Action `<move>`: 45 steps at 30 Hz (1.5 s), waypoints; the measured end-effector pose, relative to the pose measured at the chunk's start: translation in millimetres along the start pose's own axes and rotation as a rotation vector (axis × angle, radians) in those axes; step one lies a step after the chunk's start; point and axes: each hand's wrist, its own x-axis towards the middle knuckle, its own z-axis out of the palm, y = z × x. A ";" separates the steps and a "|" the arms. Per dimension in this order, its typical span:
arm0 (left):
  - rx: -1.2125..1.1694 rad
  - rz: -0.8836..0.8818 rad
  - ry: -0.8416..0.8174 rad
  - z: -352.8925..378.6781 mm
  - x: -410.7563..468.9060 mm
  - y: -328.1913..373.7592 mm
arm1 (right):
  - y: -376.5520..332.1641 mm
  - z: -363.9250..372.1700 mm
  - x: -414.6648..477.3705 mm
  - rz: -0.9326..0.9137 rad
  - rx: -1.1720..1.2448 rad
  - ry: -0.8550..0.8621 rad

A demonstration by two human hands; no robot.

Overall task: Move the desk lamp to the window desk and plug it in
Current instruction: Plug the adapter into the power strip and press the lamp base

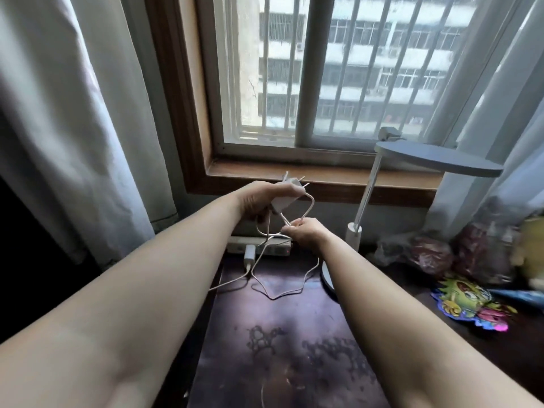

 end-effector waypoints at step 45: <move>-0.216 0.133 0.134 -22.4 46.2 24.4 | -15.1 5.7 20.9 0.056 0.329 -0.355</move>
